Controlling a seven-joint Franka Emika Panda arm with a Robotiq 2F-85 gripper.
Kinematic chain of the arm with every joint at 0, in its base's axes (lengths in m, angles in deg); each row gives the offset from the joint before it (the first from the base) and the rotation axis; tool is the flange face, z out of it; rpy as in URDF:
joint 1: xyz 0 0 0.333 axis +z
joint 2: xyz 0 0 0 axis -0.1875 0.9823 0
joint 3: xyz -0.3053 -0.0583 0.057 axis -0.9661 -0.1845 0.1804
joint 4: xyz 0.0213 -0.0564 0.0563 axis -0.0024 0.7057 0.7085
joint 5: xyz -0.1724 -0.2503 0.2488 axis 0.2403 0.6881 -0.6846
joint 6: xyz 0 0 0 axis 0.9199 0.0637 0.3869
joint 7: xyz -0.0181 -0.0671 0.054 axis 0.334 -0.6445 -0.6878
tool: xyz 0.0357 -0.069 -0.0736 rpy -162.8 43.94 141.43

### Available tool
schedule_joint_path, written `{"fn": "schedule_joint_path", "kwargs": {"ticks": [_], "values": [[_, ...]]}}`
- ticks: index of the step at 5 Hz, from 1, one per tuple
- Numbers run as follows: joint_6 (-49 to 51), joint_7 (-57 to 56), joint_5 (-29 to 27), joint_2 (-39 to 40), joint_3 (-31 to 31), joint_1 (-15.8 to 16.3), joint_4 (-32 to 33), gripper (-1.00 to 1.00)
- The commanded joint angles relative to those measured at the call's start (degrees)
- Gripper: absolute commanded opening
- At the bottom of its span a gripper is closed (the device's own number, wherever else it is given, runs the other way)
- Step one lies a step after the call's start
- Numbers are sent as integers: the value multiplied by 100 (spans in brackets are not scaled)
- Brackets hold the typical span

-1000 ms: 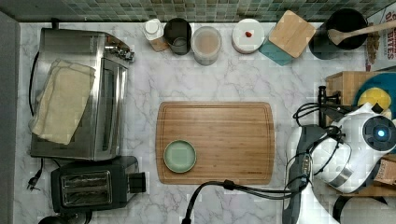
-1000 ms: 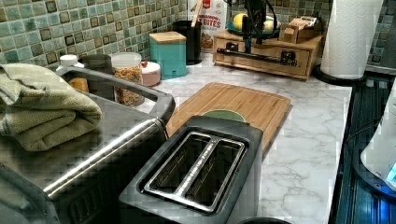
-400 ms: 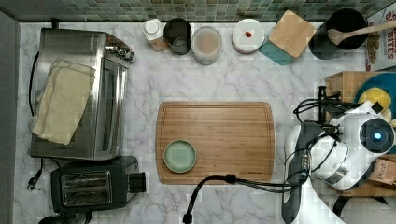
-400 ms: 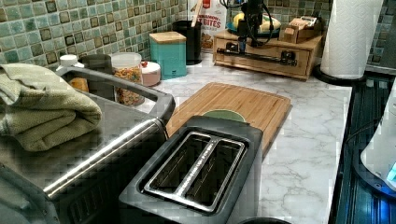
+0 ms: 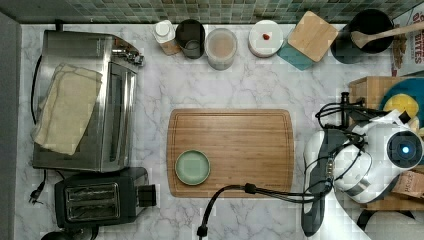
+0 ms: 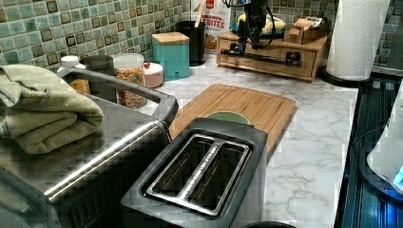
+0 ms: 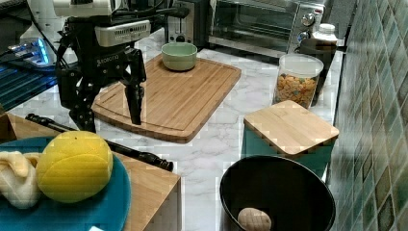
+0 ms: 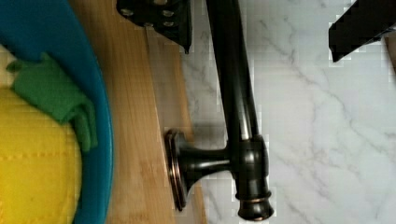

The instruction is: Open the drawer.

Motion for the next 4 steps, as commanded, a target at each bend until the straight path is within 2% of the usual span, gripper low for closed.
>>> {"fn": "schedule_joint_path", "kwargs": {"ticks": [1, 3, 4], "values": [[-796, -523, -371, 535, 154, -19, 519, 100], [-573, -491, 330, 720, -99, 105, 329, 100], [-52, -402, 479, 637, -35, 160, 278, 100]]}}
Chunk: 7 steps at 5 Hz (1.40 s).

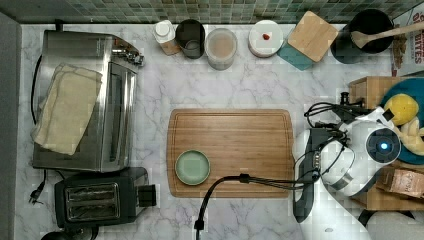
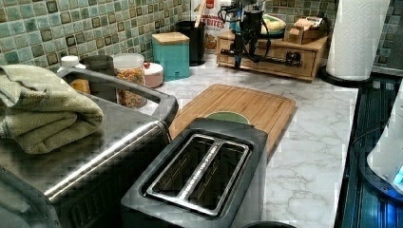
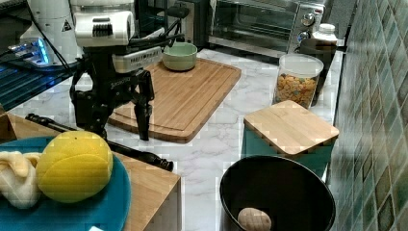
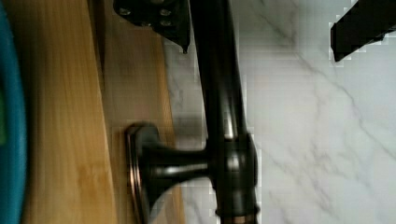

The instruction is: Open the drawer.

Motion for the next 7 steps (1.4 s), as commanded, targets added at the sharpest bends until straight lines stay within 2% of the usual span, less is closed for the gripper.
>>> {"fn": "schedule_joint_path", "kwargs": {"ticks": [1, 2, 3, 4, 5, 6, 7], "values": [[951, -40, 364, -123, 148, 158, 341, 100], [1135, 530, 237, -600, 300, 507, 761, 100], [1130, 676, -135, -685, 736, 662, 966, 100], [610, 1325, -335, -672, 1091, 1081, 1263, 100], [447, 2069, -183, -650, 1459, 1368, 1328, 100], [801, 2689, -108, -925, 1730, 1632, 1392, 100], [1171, 2760, -172, -1093, 1886, 1764, 1264, 100]]}}
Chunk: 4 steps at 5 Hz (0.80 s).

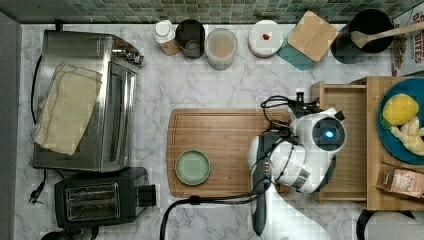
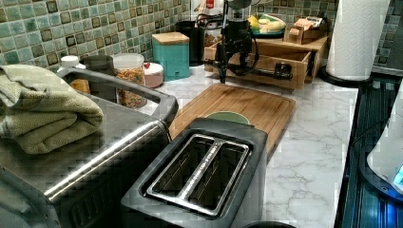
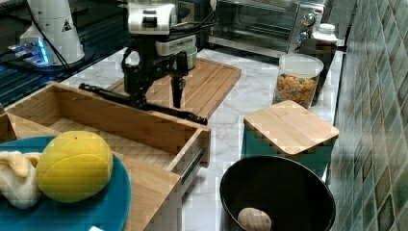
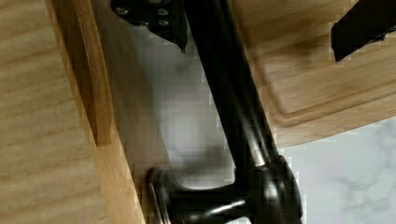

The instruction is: Open the drawer.

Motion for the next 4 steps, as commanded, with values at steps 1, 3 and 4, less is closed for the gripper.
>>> {"fn": "schedule_joint_path", "kwargs": {"ticks": [1, 3, 4], "values": [[643, 9, -544, -628, 1382, 1083, 517, 100], [683, -688, -822, -687, 1486, 948, 487, 100], [682, -688, -824, -687, 1481, 953, 485, 100]]}}
